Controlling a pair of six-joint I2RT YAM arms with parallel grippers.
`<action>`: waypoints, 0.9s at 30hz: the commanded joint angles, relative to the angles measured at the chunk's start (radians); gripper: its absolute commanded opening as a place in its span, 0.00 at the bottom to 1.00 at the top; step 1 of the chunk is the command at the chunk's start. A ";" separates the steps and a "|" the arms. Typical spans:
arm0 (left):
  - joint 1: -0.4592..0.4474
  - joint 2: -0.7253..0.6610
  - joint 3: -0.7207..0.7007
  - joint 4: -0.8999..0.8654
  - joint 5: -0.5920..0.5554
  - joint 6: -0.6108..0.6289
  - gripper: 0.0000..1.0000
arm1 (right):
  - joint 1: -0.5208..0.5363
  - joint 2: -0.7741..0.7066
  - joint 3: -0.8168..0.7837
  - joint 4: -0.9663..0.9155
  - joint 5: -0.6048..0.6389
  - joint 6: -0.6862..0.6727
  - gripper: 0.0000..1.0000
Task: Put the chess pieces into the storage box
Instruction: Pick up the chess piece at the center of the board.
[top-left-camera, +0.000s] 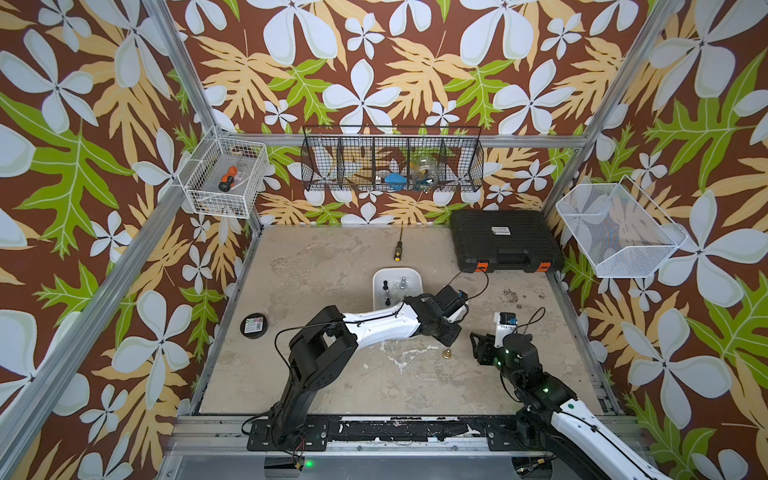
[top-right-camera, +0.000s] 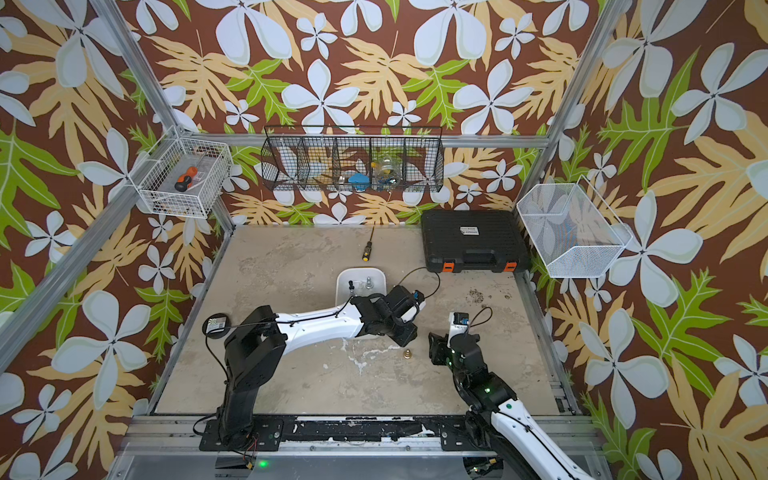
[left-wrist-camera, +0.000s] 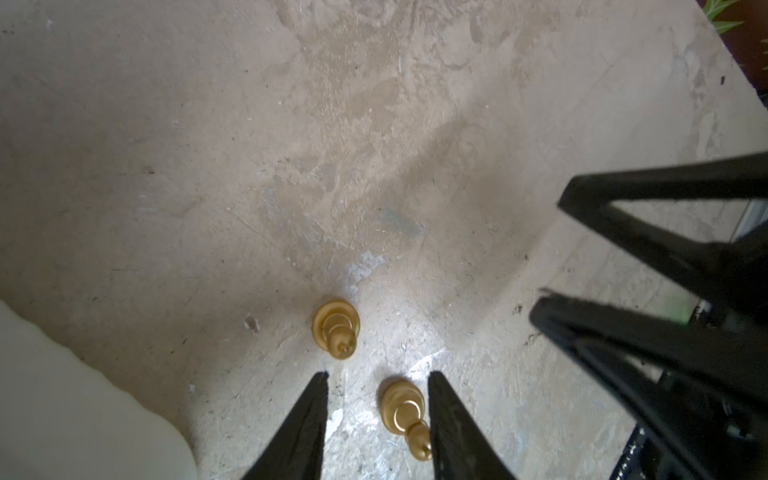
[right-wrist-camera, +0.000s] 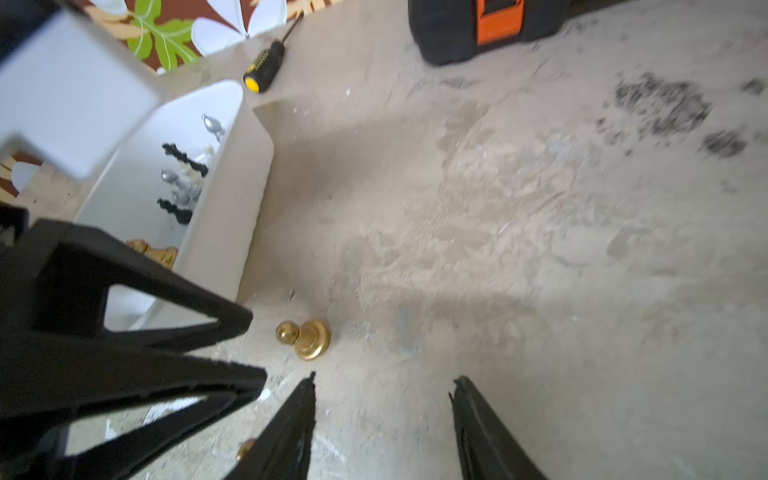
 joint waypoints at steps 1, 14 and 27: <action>-0.002 0.026 0.024 -0.019 -0.018 0.022 0.41 | 0.041 0.004 -0.002 0.006 -0.054 0.011 0.55; -0.002 0.077 0.066 -0.044 -0.053 0.042 0.34 | 0.215 -0.088 -0.019 -0.058 0.040 0.087 0.54; 0.000 0.099 0.095 -0.054 -0.050 0.050 0.19 | 0.218 -0.172 -0.041 -0.060 0.042 0.084 0.53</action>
